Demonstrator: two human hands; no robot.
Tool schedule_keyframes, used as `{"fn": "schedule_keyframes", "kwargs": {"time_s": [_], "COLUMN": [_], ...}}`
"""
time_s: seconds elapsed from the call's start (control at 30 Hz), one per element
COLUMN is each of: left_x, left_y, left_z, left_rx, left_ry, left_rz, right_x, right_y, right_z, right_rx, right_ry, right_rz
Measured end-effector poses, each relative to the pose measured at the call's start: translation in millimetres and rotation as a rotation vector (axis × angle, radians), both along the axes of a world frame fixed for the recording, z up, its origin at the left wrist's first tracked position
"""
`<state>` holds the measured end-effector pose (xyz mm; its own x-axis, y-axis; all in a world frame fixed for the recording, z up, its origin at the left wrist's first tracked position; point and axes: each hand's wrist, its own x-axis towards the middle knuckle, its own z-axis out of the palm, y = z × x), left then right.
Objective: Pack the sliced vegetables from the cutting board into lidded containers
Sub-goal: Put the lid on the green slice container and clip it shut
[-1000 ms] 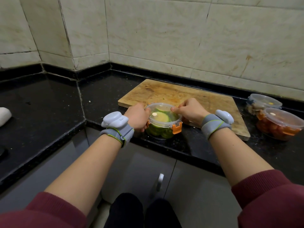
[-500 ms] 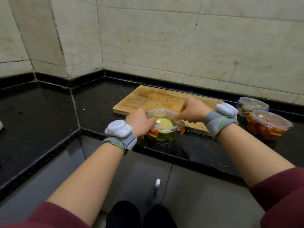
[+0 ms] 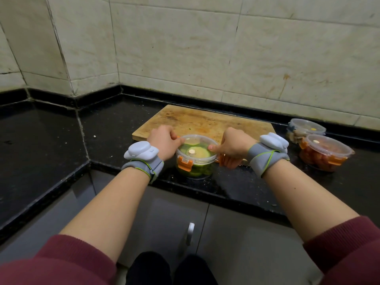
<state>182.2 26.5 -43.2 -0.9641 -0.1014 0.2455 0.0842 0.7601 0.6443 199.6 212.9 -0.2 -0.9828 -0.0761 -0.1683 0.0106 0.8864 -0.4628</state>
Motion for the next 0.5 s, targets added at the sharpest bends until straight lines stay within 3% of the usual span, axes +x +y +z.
{"fn": "schedule_keyframes", "kwargs": {"time_s": [0.5], "left_x": [-13.6], "left_y": [-3.3], "left_z": [-10.9], "left_rx": [0.012], "left_ry": [-0.018], "left_rz": [0.017], "right_x": [-12.2], "right_y": [7.5], "right_z": [-10.3], "right_rx": [-0.187], "right_ry": [-0.044], "right_rz": [-0.029]}}
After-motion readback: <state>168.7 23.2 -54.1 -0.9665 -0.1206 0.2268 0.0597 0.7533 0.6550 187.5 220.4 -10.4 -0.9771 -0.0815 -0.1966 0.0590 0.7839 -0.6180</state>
